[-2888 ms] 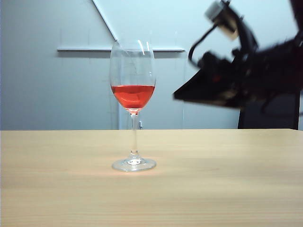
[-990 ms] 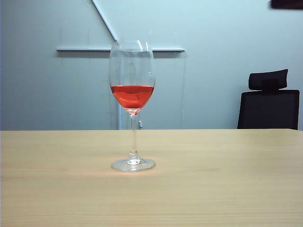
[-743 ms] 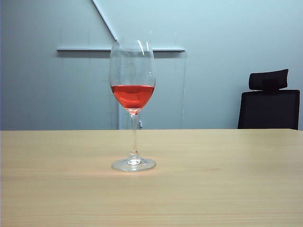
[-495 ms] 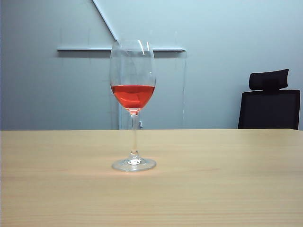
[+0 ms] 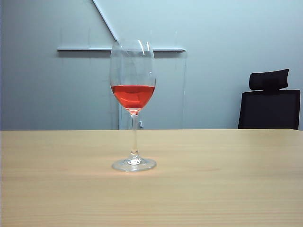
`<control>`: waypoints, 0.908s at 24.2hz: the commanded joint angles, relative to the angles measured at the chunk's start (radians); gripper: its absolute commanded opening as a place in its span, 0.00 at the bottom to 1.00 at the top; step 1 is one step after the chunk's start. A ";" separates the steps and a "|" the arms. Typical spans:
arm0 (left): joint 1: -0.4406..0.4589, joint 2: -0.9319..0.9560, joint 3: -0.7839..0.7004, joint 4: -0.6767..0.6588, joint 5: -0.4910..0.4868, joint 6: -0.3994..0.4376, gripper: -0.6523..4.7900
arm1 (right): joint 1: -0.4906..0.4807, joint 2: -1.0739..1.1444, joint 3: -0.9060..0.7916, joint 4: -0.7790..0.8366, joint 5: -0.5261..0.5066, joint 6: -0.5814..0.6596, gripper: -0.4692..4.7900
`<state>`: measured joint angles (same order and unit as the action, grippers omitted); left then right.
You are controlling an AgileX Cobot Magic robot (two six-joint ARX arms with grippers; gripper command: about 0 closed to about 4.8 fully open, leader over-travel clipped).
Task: Gently pick up the goblet, rotate it counterclockwise for two full turns (viewing from above), and then place it back on the table.
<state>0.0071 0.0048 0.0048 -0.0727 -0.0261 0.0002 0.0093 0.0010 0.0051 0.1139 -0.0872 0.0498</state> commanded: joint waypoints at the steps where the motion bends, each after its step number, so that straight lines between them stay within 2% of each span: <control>1: 0.000 0.001 0.004 0.003 0.004 0.000 0.11 | 0.000 -0.002 -0.005 0.018 0.030 0.003 0.08; 22: 0.000 0.001 0.004 0.003 0.004 0.000 0.11 | 0.002 -0.002 -0.004 0.017 0.037 0.003 0.08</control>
<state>0.0071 0.0044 0.0048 -0.0727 -0.0261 0.0002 0.0101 0.0010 0.0051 0.1135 -0.0536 0.0498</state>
